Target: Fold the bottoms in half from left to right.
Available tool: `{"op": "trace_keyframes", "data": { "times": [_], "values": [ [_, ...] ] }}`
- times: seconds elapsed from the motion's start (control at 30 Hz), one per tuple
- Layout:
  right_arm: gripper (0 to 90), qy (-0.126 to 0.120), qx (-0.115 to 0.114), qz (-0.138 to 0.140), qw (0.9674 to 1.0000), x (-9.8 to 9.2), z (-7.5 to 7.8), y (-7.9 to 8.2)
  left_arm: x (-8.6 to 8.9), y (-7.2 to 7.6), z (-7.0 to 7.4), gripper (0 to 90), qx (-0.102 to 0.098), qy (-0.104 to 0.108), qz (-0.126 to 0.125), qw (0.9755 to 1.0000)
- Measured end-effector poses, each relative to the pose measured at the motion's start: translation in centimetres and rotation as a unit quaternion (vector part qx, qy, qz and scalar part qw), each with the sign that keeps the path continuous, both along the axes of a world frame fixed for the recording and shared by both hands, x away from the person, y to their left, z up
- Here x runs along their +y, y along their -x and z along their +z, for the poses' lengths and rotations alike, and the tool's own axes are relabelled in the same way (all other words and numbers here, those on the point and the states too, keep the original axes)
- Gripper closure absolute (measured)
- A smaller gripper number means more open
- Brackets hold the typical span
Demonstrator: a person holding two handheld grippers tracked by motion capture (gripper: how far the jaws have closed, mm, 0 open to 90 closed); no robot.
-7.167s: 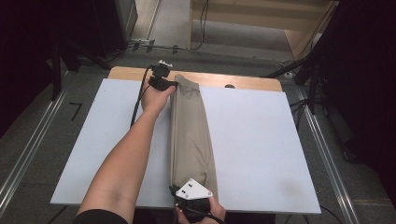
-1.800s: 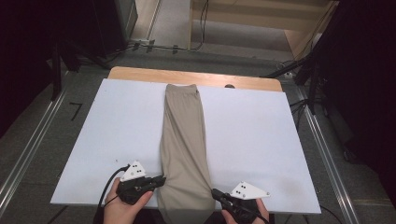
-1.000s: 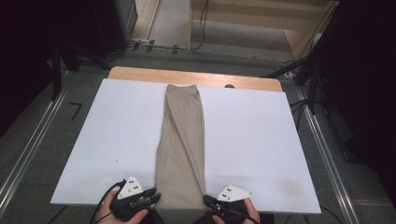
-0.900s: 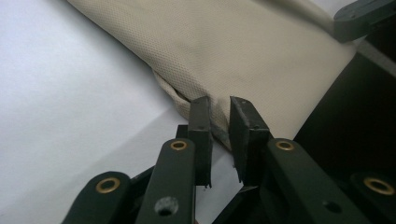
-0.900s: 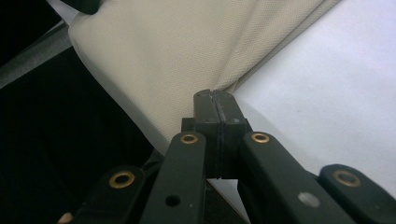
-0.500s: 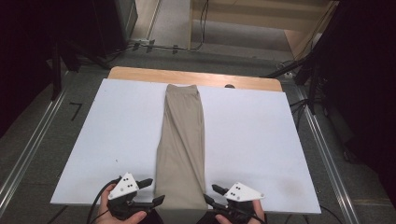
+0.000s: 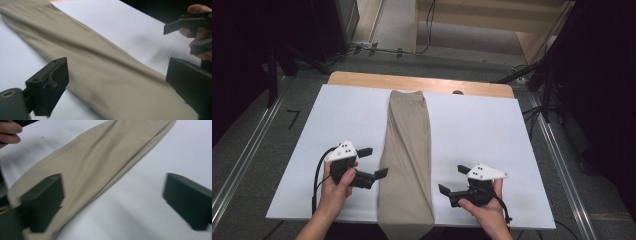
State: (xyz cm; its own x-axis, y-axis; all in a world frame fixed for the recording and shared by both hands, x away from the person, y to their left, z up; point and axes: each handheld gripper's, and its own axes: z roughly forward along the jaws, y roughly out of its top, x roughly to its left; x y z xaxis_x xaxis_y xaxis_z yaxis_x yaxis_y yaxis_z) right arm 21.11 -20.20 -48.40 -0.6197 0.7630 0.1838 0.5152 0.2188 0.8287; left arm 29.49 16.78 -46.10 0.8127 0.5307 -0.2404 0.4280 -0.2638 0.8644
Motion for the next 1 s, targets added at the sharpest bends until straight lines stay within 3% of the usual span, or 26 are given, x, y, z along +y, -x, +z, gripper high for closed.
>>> {"op": "trace_keyframes", "data": {
  "times": [0.27,0.47,0.53,0.67,0.83,1.0],
  "values": [
    [0.0,-0.009,0.002,-0.004,1.0000,0.0,0.4,-5.6,-1.6,-6.2,-0.2,0.0,0.004,-0.009,-0.001,1.0000],
    [0.0,-0.008,0.006,0.005,0.9999,1.1,0.4,-10.0,-2.1,-9.6,-0.4,0.0,0.007,-0.009,0.005,0.9999],
    [0.0,-0.004,0.011,0.010,0.9999,1.7,0.4,-11.4,-2.3,-10.6,-0.6,0.0,0.009,-0.020,0.008,0.9997],
    [0.0,0.003,0.018,0.012,0.9998,3.0,0.3,-14.3,-2.4,-12.3,-1.2,0.0,0.018,-0.025,0.016,0.9994],
    [12.9,0.010,0.022,0.002,0.9997,4.1,0.1,-17.9,-2.3,-13.4,-2.4,0.0,0.008,-0.025,0.029,0.9992],
    [16.2,0.014,0.034,-0.010,0.9993,4.9,0.0,-21.2,-1.9,-14.4,-4.0,0.0,0.037,-0.021,0.047,0.9980]
  ]
}}
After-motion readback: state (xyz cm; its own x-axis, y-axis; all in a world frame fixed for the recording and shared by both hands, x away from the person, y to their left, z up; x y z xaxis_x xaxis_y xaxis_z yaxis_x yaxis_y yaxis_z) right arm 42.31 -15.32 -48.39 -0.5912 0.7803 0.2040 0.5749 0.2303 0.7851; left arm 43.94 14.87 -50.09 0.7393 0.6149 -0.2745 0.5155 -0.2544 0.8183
